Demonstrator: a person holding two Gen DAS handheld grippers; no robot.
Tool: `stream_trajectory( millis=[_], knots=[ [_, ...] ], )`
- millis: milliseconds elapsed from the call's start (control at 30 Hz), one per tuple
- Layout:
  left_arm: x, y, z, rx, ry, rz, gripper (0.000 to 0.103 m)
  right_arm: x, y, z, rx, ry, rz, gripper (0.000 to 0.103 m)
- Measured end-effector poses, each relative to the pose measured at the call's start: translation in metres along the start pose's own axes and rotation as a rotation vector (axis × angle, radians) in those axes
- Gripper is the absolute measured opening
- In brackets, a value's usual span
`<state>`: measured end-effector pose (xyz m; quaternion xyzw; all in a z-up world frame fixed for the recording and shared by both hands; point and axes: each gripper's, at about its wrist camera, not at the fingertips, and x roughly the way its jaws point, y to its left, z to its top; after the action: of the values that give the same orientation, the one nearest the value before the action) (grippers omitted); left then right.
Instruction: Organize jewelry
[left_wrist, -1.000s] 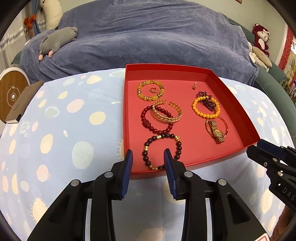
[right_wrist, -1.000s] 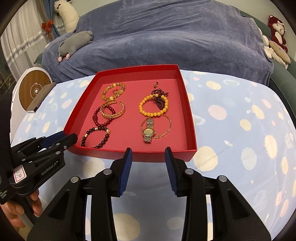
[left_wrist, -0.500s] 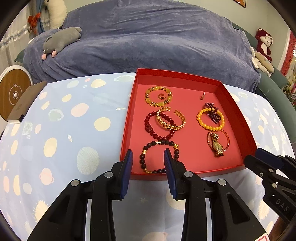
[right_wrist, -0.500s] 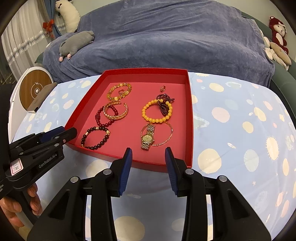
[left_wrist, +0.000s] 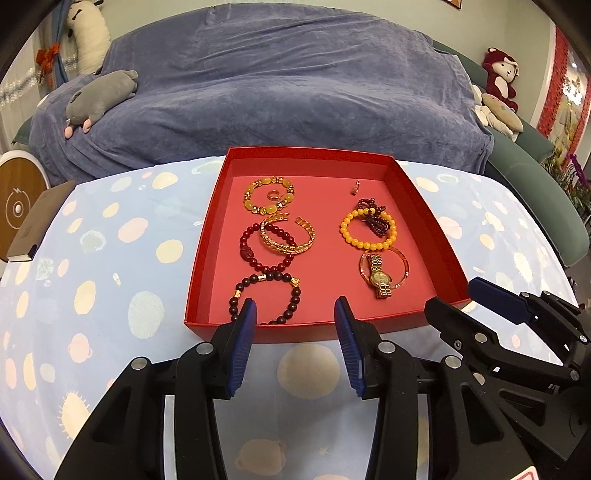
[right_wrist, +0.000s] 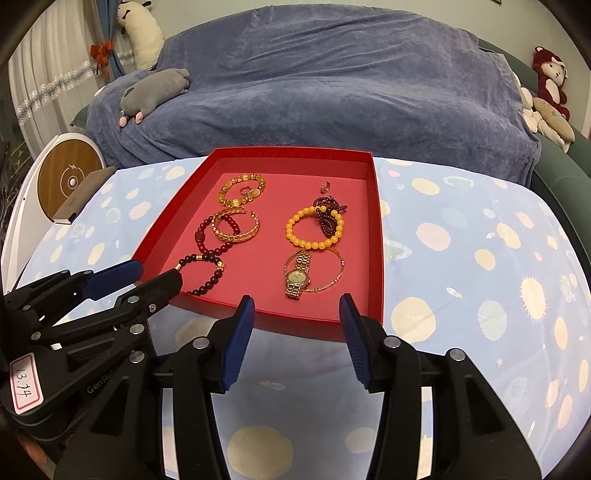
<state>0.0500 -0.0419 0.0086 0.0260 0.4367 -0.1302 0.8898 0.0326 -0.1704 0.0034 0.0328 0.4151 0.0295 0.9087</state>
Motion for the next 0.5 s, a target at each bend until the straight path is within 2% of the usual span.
stream_trajectory(
  millis=[133,267,300,367,500],
  knots=[
    [-0.002,-0.003,-0.001,-0.013,-0.002,0.013,0.045,-0.004,-0.004,-0.001,0.010,-0.012,-0.027,0.048],
    [-0.007,-0.004,-0.001,-0.012,-0.042,0.081,0.065,-0.009,-0.013,-0.003,0.048,-0.027,-0.077,0.065],
    [-0.008,-0.003,0.000,-0.021,-0.046,0.097,0.072,-0.010,-0.016,-0.004,0.063,-0.032,-0.084,0.071],
    [-0.009,0.001,-0.001,-0.052,-0.054,0.118,0.078,-0.013,-0.021,-0.005,0.090,-0.047,-0.097,0.088],
    [-0.012,0.009,-0.002,-0.104,-0.059,0.128,0.085,-0.015,-0.021,-0.007,0.087,-0.059,-0.095,0.092]
  ],
)
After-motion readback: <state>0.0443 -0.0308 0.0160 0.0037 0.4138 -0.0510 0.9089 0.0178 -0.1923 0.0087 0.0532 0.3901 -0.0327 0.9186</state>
